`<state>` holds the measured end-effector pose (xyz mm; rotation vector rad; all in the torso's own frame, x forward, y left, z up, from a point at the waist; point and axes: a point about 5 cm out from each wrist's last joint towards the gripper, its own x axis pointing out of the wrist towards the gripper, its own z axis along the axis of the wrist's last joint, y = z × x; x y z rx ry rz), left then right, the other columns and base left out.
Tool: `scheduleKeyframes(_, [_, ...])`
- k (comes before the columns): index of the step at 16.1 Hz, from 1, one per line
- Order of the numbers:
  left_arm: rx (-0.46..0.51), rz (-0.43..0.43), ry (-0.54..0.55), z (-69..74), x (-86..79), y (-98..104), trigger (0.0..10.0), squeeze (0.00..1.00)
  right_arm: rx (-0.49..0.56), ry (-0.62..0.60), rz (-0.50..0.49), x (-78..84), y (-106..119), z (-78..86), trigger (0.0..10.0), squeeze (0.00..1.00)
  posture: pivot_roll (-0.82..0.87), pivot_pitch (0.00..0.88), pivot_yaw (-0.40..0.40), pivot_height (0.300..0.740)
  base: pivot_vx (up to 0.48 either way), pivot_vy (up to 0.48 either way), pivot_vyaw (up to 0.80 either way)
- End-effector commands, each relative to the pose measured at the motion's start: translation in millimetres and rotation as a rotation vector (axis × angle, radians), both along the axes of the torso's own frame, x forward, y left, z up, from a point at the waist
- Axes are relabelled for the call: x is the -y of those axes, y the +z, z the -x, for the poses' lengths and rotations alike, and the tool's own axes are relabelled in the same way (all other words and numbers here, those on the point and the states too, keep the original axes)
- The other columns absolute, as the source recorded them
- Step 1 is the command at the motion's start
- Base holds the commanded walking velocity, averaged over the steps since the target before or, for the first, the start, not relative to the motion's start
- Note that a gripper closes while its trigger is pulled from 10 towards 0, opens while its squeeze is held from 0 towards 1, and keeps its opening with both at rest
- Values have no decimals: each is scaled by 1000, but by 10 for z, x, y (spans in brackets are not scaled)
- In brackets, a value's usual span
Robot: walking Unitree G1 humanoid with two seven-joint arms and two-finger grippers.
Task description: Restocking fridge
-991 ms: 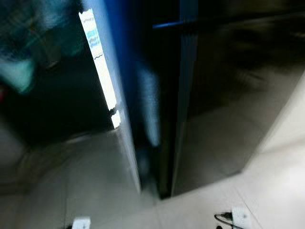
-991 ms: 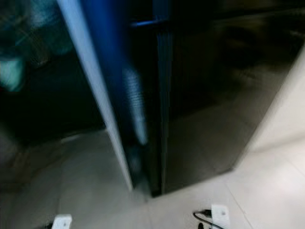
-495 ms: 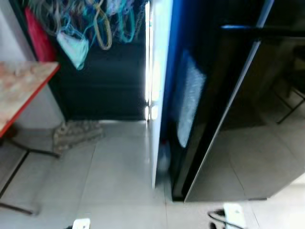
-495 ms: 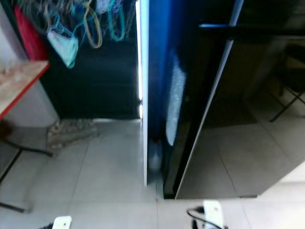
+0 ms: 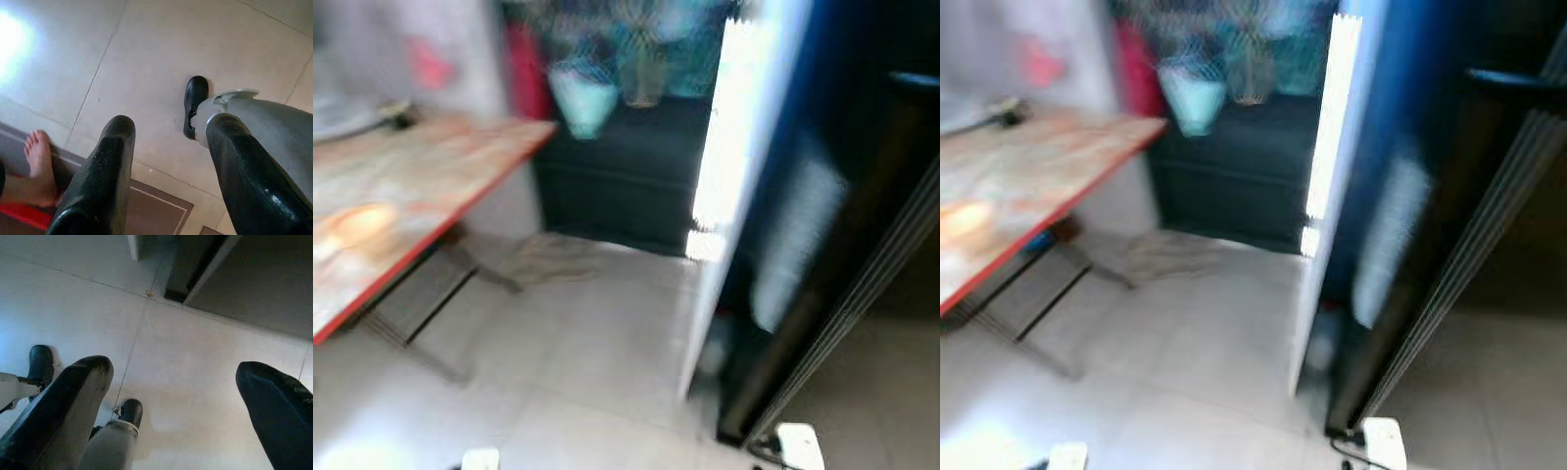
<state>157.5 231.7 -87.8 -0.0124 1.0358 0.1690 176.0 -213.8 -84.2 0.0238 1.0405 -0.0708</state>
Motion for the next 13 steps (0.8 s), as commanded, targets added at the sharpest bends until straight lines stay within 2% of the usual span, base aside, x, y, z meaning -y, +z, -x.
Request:
scheduleKeyframes(1, [-9, 7, 10, 23, 16, -14, 10000, 0, -5, 1, 2, 9, 2, -2, 10000, 0, -2, 0, -43, 740, 0, 0, 606])
scheduleKeyframes(10, [-3, 6, 22, 26, 17, -16, 10000, 0, -11, 61, 18, 9, 10, -17, 10000, 0, 4, 0, -46, 740, 0, 0, 597])
scheduleKeyframes(13, [-8, -5, 8, 22, 6, -12, 10000, 0, -12, 54, 9, -5, 7, -17, 10000, 0, 6, 0, -43, 740, 0, 0, 0])
